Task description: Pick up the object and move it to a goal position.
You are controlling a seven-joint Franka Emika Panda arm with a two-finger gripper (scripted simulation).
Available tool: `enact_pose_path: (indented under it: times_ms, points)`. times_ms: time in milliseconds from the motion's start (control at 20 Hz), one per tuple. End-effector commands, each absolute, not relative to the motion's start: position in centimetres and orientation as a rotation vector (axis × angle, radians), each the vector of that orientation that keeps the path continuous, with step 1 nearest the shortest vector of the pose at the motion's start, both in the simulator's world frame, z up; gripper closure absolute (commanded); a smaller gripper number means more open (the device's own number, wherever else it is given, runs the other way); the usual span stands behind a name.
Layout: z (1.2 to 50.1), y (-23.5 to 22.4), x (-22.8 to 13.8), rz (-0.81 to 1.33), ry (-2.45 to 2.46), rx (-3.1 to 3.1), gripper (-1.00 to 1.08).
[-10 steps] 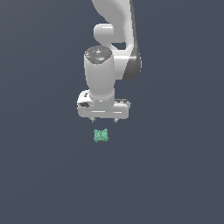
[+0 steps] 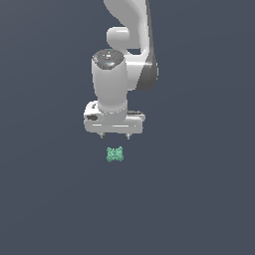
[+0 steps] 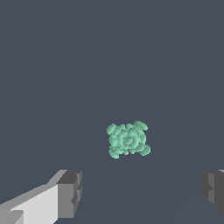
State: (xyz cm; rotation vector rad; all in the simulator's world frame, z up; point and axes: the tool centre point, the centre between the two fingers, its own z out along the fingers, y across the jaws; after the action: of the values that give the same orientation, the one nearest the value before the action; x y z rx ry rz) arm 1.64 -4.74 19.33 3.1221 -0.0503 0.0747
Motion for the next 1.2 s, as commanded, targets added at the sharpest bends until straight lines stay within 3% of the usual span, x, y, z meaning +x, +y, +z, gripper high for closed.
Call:
enact_pose_path:
  times_ms: [0,1150]
  points:
    - [19.5,-5.0,1.6,0.076,-0.039,3.117,-0.92]
    - [17.1,-5.0,1.7,0.053,-0.577,3.086,-0.92]
